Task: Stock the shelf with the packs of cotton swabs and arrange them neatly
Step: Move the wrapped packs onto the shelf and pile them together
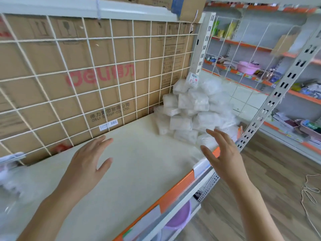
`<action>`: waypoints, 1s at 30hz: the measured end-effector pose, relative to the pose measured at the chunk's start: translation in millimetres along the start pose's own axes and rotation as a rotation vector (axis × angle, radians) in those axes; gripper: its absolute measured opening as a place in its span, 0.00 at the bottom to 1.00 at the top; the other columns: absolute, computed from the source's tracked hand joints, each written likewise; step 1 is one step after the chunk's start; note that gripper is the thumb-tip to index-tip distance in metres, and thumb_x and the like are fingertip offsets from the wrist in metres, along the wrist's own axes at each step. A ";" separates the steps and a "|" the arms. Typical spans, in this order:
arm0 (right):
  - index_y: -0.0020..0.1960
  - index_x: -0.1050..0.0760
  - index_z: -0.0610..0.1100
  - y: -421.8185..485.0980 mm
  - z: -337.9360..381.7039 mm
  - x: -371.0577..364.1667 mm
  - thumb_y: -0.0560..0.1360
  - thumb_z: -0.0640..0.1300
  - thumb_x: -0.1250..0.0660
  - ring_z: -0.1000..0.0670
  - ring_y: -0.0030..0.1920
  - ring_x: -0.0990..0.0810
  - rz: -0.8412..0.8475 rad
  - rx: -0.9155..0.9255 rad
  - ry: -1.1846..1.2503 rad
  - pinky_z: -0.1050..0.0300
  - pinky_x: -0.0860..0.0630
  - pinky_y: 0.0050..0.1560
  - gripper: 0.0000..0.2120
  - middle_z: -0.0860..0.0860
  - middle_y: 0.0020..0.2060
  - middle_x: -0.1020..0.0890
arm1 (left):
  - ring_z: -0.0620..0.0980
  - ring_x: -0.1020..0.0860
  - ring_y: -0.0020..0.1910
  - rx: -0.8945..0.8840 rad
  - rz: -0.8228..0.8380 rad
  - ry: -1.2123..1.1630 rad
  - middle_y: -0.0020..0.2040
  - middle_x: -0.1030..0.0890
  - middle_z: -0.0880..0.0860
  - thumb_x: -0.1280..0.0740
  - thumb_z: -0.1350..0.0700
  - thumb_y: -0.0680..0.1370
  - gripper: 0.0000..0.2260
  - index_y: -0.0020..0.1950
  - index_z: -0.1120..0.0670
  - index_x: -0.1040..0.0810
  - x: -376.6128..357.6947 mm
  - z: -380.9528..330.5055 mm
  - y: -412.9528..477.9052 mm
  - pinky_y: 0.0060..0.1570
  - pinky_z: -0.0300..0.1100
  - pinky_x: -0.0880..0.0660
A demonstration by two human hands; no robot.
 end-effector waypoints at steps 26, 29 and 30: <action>0.66 0.28 0.49 -45.2 154.6 -93.3 0.74 0.46 0.31 0.46 0.65 0.29 0.535 0.602 0.294 0.50 0.31 0.59 0.21 0.48 0.65 0.27 | 0.55 0.31 0.63 0.805 -0.393 0.352 0.65 0.25 0.55 0.43 0.45 0.73 0.24 0.66 0.53 0.26 103.7 -28.9 -287.5 0.56 0.59 0.29; 0.67 0.29 0.50 -65.2 172.8 -103.0 0.74 0.47 0.32 0.46 0.65 0.30 0.596 0.665 0.306 0.50 0.32 0.60 0.21 0.48 0.66 0.28 | 0.59 0.29 0.63 0.944 -0.403 0.351 0.66 0.26 0.55 0.40 0.45 0.73 0.23 0.66 0.53 0.26 106.8 -43.5 -329.5 0.57 0.60 0.30; 0.67 0.29 0.50 -72.2 179.4 -105.7 0.74 0.47 0.32 0.46 0.65 0.30 0.612 0.685 0.310 0.49 0.32 0.60 0.21 0.48 0.66 0.28 | 0.59 0.29 0.63 0.973 -0.408 0.352 0.66 0.26 0.54 0.42 0.44 0.73 0.24 0.66 0.52 0.27 108.7 -48.6 -342.5 0.57 0.60 0.30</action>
Point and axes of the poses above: each hand's wrist, its own y-axis towards the middle knuckle, its own x-axis out of the back of the hand, z = x × y, the point moved 2 cm from there along y, towards the middle knuckle
